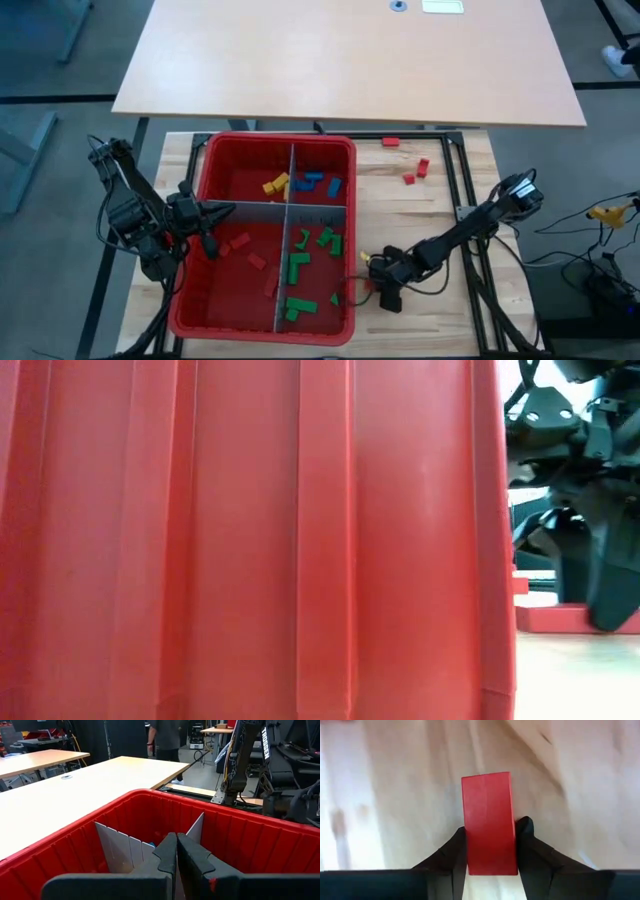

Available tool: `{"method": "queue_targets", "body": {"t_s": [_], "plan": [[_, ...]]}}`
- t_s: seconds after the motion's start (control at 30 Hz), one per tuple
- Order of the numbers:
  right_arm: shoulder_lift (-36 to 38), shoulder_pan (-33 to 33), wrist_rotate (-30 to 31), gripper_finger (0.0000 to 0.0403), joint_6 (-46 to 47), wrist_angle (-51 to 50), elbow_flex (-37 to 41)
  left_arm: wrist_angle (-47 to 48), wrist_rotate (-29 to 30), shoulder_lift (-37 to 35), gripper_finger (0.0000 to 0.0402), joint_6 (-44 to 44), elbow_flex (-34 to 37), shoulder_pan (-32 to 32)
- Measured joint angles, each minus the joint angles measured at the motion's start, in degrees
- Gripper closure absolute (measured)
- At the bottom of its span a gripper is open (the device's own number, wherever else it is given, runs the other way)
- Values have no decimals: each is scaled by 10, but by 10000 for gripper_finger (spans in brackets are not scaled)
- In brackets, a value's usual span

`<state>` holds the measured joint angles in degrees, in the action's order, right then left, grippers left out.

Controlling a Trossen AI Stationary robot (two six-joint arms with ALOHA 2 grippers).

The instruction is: Sort blocks

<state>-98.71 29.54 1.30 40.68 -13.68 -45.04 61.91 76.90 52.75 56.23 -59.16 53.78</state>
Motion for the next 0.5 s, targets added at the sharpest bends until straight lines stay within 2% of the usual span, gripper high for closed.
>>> {"method": "queue_targets", "body": {"t_s": [0.1, 0.33, 0.5], "plan": [[29, 0, 3, 290, 5, -61, 3, -1, 0, 0, 402, 0, 0, 0], [82, 0, 30, 289, 43, -215, 6, -4, 0, 0, 402, 0, 0, 0], [103, -1, 47, 287, 48, -252, 8, -6, 0, 0, 402, 0, 0, 0]]}}
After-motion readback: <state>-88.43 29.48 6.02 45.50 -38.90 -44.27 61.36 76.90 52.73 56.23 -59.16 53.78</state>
